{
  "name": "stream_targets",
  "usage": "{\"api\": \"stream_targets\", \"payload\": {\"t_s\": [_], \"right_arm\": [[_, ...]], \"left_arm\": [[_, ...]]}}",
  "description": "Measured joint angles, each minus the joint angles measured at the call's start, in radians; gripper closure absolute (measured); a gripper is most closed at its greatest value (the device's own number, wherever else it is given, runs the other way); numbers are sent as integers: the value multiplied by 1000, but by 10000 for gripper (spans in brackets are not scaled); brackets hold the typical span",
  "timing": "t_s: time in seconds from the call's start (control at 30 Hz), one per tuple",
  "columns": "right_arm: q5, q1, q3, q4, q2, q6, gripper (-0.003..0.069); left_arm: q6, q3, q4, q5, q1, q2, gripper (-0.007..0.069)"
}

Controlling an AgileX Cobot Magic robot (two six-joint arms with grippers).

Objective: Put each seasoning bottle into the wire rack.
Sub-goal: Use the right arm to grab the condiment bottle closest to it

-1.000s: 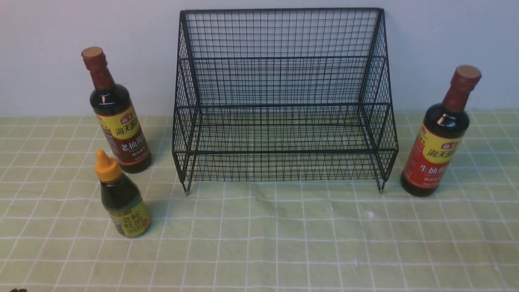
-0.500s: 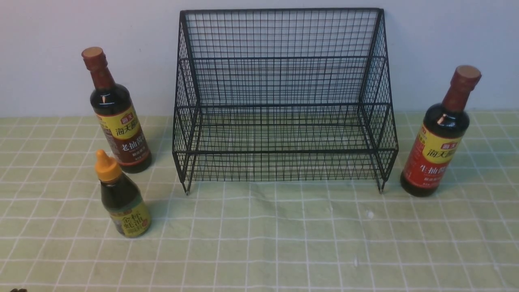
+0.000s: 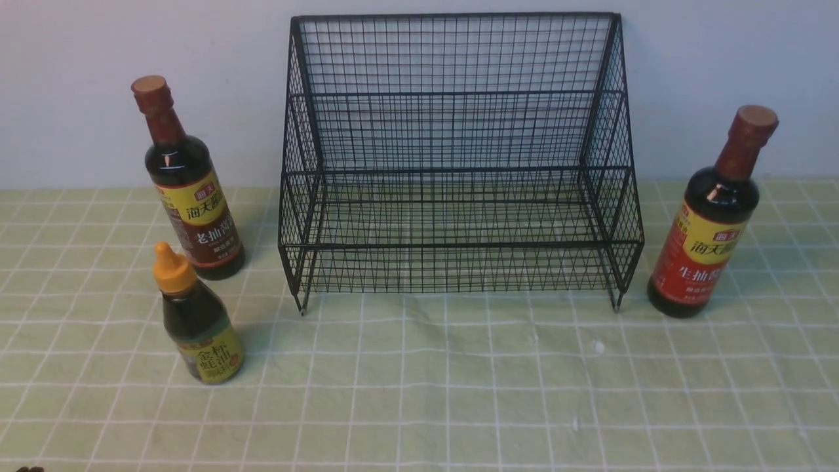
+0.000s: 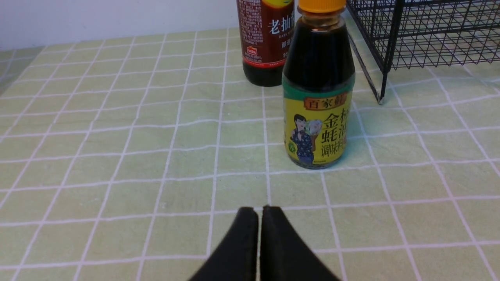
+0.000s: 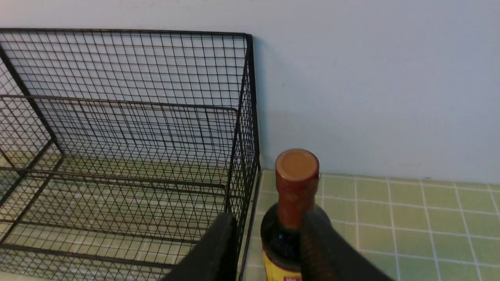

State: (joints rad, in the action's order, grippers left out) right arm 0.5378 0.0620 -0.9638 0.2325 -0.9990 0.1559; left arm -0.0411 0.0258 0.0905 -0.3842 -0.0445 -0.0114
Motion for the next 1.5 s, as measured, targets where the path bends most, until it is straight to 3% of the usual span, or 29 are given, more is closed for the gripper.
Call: {"api": "stream_targets", "payload": {"t_s": [0.1,0.23,0.47,0.87,0.93,1.0,1.03,1.37,1.5], "right_arm": [[-59,0,-68,3,-129,12,249],[-138,0,-92,5,-241,13,153],[-256,0,-98,6,-389,13,110],[-279,0,-98,10,-528,31,137],[-279,0,-98,10,-535,35,211],[-279,0,-98,6,-535,39,366],[-280,0,-98,-1,-535,43,400],[-169,1,-133,-61,-433,62,390],[-107,6,-280,-63,-387,62,390]], "left_arm": [[0,0,0,0,0,0,631],[0,0,0,0,0,0,631],[0,0,0,0,0,0,631],[0,0,0,0,0,0,631],[0,0,0,0,0,0,631],[0,0,0,0,0,0,631],[0,0,0,0,0,0,631],[0,0,0,0,0,0,631],[0,0,0,0,0,0,631]]}}
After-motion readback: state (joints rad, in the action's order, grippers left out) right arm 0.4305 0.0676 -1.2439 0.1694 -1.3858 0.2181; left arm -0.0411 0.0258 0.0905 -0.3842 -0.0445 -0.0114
